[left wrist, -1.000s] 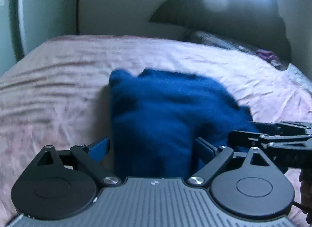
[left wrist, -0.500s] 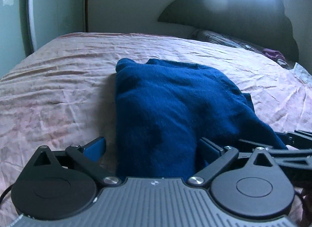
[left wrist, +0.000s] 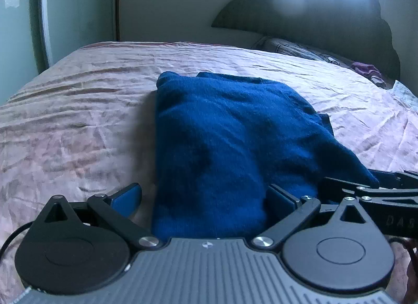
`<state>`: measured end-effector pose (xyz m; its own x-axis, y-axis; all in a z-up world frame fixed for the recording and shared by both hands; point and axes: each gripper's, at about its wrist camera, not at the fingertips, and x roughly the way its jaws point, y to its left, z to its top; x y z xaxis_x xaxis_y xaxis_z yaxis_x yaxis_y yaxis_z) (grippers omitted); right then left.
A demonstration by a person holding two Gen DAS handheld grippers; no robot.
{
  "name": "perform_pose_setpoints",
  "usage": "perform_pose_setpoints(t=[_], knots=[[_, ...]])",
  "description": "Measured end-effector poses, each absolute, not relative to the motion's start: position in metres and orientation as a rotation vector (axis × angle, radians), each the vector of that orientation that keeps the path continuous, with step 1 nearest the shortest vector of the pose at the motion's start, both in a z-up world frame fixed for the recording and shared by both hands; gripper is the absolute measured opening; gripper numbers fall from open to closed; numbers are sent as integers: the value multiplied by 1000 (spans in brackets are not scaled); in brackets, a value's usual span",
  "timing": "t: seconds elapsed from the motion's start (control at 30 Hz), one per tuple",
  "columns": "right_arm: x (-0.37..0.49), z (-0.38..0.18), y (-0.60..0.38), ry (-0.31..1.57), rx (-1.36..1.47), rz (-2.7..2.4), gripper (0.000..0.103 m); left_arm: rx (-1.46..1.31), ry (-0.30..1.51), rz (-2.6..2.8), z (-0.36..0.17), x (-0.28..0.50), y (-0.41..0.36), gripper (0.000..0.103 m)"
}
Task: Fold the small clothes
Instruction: 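Open both grippers and pull them back from the folded sweater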
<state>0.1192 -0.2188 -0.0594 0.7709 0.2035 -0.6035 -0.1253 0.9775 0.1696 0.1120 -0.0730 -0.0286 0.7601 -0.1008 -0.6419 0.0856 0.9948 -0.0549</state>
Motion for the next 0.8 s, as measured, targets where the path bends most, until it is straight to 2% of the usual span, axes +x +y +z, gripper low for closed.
perform_pose_setpoints(t=[0.8], knots=[[97, -61, -219, 687, 129, 157, 86, -59, 685, -88, -26, 78, -61, 102]])
